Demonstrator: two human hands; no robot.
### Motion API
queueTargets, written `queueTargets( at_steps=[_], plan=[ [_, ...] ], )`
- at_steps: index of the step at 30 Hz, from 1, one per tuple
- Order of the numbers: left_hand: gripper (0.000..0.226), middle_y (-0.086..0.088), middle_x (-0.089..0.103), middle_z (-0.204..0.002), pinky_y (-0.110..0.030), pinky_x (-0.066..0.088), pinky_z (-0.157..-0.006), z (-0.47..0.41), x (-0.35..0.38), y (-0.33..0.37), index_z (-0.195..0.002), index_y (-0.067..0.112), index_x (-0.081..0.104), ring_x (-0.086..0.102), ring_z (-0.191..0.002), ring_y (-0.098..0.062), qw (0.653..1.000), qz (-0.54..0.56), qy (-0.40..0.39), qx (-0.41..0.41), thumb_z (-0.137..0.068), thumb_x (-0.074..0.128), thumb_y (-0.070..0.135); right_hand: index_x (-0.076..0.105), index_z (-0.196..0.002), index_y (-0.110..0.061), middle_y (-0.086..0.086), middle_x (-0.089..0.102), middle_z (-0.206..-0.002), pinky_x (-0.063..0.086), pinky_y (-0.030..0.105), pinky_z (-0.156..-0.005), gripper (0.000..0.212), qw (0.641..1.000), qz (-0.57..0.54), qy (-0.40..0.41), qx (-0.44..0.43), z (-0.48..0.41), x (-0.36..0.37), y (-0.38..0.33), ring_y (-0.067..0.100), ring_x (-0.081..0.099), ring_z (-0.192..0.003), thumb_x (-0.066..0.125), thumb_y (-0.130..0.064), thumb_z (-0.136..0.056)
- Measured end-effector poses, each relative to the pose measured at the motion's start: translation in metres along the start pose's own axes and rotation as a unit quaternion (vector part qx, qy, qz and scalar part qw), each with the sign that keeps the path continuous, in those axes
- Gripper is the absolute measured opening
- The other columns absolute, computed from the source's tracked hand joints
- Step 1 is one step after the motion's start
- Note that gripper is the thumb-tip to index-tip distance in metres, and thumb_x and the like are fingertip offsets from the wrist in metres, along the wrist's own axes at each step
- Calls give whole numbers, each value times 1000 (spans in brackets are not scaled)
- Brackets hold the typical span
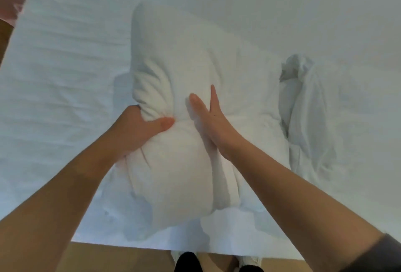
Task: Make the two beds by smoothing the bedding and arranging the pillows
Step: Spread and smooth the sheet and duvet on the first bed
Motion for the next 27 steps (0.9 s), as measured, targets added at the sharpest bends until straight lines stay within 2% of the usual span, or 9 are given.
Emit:
queueTargets(
  at_steps=[2, 5, 11, 15, 17, 19, 21, 25, 27],
  plan=[
    [37, 15, 63, -91, -14, 44, -69, 32, 14, 58, -107, 24, 62, 59, -84, 3, 997, -34, -25, 62, -76, 78, 36, 8, -154, -37, -9, 30, -157, 19, 41, -121, 113, 997, -76, -11, -15, 30, -30, -32, 11, 28, -145, 53, -89, -64],
    [21, 20, 63, -89, -12, 45, -69, 75, 54, 134, -94, 30, 62, 58, -81, 8, 987, -56, -83, 122, -79, 76, 36, 46, -142, -26, -8, 59, -136, 35, 39, -114, 84, 983, -179, -31, -19, 81, -94, -74, 11, 55, -125, 53, -76, -74],
    [22, 1, 72, -82, -29, 52, -69, 149, 177, 266, -86, 13, 71, 67, -78, -10, 969, -46, -120, 211, -75, 73, 33, 51, -140, -21, 4, 62, -133, 48, 35, -100, 73, 977, -210, -17, -39, 176, -231, -107, 21, 58, -123, 30, -70, -91],
    [29, 9, 49, -50, -28, 35, -50, 183, 302, 335, -55, 16, 50, 46, -51, -11, 952, -77, -121, 271, -73, 68, 29, 55, -134, -22, 3, 64, -129, 55, 27, -88, 74, 974, -222, -22, -44, 233, -349, -102, 19, 61, -119, 21, -71, -91],
    [36, 9, 41, -48, -28, 33, -58, 191, 382, 356, -54, 20, 41, 38, -50, -10, 937, -114, -142, 297, -80, 64, 28, 56, -132, -23, 4, 65, -129, 55, 28, -89, 74, 974, -223, -22, -44, 254, -418, -86, 20, 61, -119, 21, -72, -88],
    [33, 9, 43, -53, -37, 38, -87, 192, 462, 360, -59, 22, 41, 42, -56, -9, 920, -153, -181, 312, -86, 54, 35, 56, -132, -22, 6, 64, -129, 53, 33, -93, 78, 976, -216, -18, -16, 266, -488, -57, 23, 61, -119, 23, -76, -84],
    [26, 11, 50, -62, -51, 12, -114, 177, 530, 345, -68, 23, 49, 49, -69, -4, 895, -203, -226, 326, -89, 44, 37, 55, -133, -21, 6, 64, -130, 51, 40, -98, 85, 982, -184, -3, 33, 261, -549, -18, 26, 61, -119, 24, -80, -80],
    [21, 13, 62, -92, -52, -11, -116, 141, 606, 293, -92, 23, 63, 52, -100, -4, 851, -285, -258, 356, -91, 43, 24, 51, -136, -28, 1, 61, -132, 45, 49, -102, 88, 988, -62, 57, 132, 225, -617, 65, 25, 63, -115, 48, -87, -70],
    [24, 14, 61, -105, -50, -15, -116, 132, 621, 281, -104, 24, 63, 47, -113, -4, 840, -301, -246, 379, -91, 43, 23, 53, -126, -21, -3, 62, -123, 49, 38, -93, 73, 986, -24, 98, 133, 205, -622, 88, 18, 62, -106, 57, -76, -78]
  ],
)
Point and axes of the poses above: each hand's wrist, its own z-axis away from the middle knuckle, its own x-axis out of the palm, y = z × x, the point moved 6 cm from there along -z, towards the middle knuckle
